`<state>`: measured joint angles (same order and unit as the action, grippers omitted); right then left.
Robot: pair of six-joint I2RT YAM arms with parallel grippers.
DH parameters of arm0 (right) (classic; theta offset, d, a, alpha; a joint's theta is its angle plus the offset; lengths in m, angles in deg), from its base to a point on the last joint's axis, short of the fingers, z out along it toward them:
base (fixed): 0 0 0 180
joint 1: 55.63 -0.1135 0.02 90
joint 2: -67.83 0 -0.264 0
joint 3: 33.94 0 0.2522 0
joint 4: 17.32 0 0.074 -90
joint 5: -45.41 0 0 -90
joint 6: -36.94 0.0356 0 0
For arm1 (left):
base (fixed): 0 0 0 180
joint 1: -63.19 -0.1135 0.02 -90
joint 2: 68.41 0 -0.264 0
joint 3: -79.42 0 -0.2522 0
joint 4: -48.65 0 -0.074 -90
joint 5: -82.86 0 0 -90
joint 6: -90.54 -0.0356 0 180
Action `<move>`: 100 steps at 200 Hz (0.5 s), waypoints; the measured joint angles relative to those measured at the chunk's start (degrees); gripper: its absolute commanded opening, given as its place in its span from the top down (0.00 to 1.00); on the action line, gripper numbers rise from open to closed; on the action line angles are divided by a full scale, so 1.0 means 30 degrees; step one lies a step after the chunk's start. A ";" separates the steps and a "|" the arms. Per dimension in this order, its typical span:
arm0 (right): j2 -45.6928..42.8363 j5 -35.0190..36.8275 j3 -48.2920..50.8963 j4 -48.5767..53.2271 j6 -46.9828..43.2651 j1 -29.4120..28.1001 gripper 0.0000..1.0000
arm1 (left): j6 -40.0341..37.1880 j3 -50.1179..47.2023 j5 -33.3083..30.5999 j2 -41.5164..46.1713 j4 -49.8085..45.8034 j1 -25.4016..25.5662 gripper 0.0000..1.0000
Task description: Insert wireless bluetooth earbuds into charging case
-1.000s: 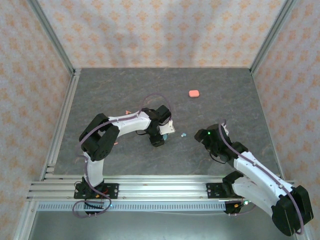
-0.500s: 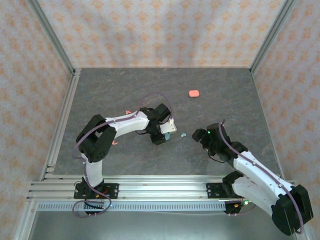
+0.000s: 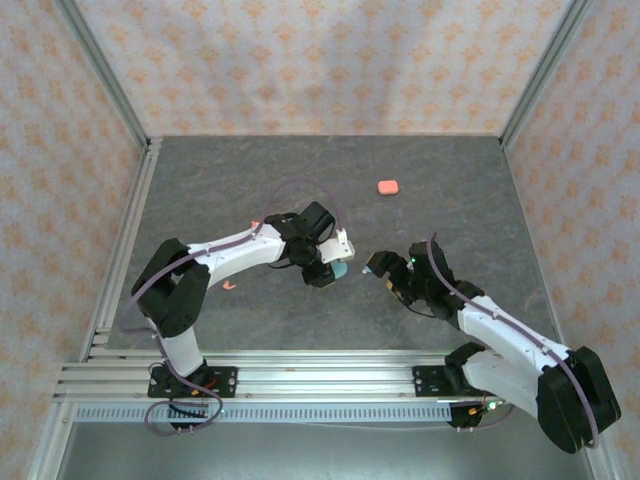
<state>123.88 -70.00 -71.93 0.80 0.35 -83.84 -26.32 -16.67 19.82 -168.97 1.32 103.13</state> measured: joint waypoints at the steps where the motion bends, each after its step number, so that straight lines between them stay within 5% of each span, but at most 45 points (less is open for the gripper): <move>1: 0.0022 -0.0029 0.0000 -0.0051 0.0007 0.0000 0.12 | 0.0000 0.0000 0.0029 0.0022 0.0015 -0.0007 0.67; 100: 0.1894 -0.3279 -0.0153 -0.4714 0.0838 -0.0466 0.13 | 0.0634 0.0080 0.2812 0.1406 0.0270 -0.0248 0.68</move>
<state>129.56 -79.83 -72.39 -13.34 2.86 -85.24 -24.41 -16.42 28.26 -164.75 2.13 102.39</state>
